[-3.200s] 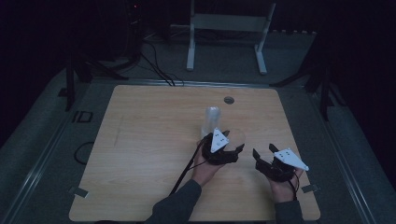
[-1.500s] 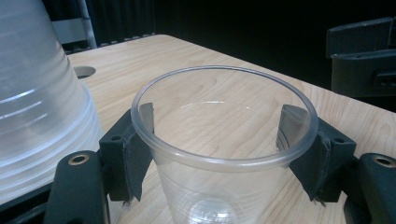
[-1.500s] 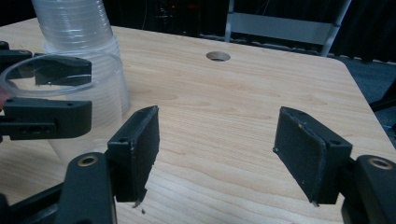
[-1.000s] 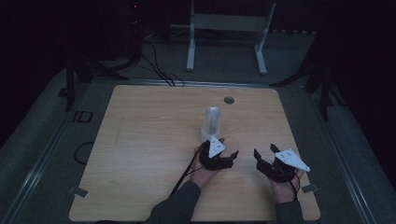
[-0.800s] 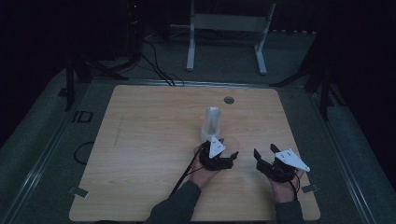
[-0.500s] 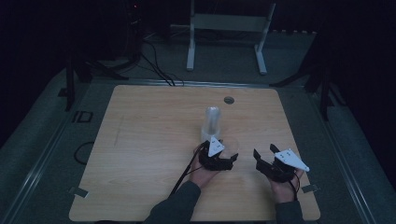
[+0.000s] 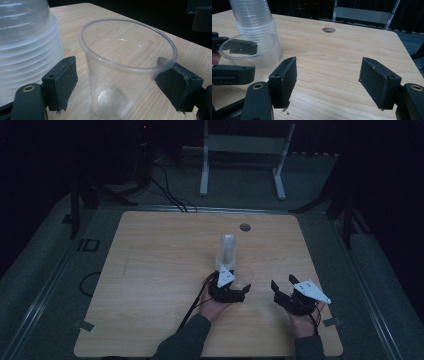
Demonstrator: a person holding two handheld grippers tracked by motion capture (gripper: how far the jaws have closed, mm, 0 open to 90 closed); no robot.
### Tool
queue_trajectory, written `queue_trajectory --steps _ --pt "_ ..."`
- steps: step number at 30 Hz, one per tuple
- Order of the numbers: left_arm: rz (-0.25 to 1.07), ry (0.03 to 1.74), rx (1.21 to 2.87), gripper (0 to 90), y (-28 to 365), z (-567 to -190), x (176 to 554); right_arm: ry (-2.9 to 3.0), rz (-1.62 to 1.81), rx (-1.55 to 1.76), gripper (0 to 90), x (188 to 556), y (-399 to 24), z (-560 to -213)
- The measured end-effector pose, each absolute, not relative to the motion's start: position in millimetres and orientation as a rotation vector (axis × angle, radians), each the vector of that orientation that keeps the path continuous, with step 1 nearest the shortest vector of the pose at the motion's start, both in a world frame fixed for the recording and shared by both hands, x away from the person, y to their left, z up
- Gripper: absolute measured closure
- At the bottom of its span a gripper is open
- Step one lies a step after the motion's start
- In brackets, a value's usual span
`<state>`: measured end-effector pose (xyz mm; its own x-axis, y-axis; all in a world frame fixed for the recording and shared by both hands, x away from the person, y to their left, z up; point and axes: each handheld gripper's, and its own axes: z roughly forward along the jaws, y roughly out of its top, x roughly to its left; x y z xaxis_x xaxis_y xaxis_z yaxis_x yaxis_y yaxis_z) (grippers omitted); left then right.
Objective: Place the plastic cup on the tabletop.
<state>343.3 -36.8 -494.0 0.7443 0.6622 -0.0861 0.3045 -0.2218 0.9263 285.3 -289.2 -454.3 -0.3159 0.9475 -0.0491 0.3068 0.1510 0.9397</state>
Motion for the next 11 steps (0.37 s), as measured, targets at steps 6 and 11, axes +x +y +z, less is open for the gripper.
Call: queue_trajectory --steps 6,11 --pt "0.402 0.743 1.815 18.4 -33.4 -494.5 338.5 1.738 1.178 1.208 29.8 285.1 -289.6 -454.3" --pt "0.411 0.741 1.812 18.4 -30.3 -494.6 334.6 1.738 1.178 1.214 29.6 285.7 -290.6 -455.0"
